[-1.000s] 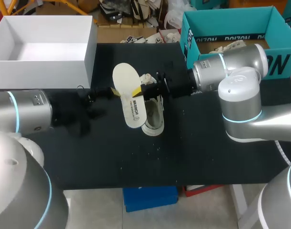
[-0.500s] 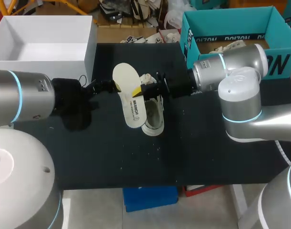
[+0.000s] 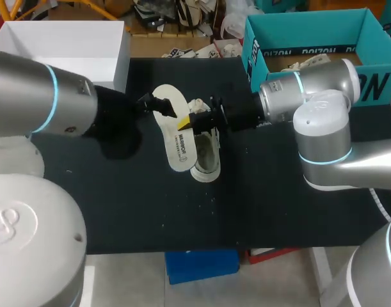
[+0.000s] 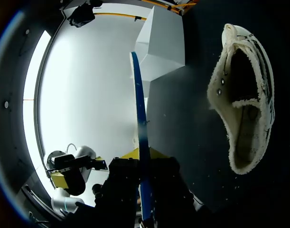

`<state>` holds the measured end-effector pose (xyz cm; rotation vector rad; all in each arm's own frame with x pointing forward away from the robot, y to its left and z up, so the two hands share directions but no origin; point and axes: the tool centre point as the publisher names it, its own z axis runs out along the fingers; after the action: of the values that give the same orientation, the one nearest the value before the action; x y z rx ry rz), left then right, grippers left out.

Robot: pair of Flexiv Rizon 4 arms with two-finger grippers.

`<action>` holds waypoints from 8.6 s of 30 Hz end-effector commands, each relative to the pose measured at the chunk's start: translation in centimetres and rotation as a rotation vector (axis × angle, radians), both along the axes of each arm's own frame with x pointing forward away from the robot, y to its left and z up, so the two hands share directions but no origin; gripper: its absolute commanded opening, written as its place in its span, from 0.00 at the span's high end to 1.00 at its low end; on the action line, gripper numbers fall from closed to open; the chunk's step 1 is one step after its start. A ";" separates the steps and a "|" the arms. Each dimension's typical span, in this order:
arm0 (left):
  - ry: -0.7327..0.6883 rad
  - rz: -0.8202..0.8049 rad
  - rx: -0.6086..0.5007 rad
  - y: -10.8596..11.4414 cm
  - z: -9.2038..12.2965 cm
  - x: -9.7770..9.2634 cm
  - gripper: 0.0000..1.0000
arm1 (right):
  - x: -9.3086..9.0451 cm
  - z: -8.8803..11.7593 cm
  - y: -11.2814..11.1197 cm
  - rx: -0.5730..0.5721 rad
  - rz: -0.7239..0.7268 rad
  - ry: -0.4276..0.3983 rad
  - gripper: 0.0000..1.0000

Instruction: Take the shoe out of the shoebox, open the shoe tongue, remove and reinsert the insole, then place the shoe into the shoebox

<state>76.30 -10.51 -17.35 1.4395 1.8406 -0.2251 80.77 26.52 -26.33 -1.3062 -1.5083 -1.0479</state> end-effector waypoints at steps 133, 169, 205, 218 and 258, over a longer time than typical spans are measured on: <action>0.307 -0.059 0.377 -2.2 -2.7 2.4 0.00 | 0.0 0.0 0.1 -0.001 -0.001 0.000 1.00; 0.232 -0.328 -0.606 2.1 -1.8 -1.3 0.00 | 0.0 0.0 0.1 -0.001 -0.001 0.000 1.00; -0.021 -0.230 -0.877 1.0 -7.7 0.4 0.00 | 0.0 0.0 0.1 -0.001 -0.001 0.000 1.00; -0.036 -0.149 -0.866 -0.6 -8.7 4.0 0.29 | 0.0 0.0 0.1 -0.001 -0.001 0.000 1.00; -0.003 -0.098 -0.655 -1.3 -8.6 2.7 1.00 | -0.3 -0.6 -2.0 -0.058 -0.094 -0.007 0.00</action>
<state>80.26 -12.75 -26.69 1.0011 1.4150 -0.8176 81.77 25.60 -26.94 -1.3568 -1.4977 -1.0768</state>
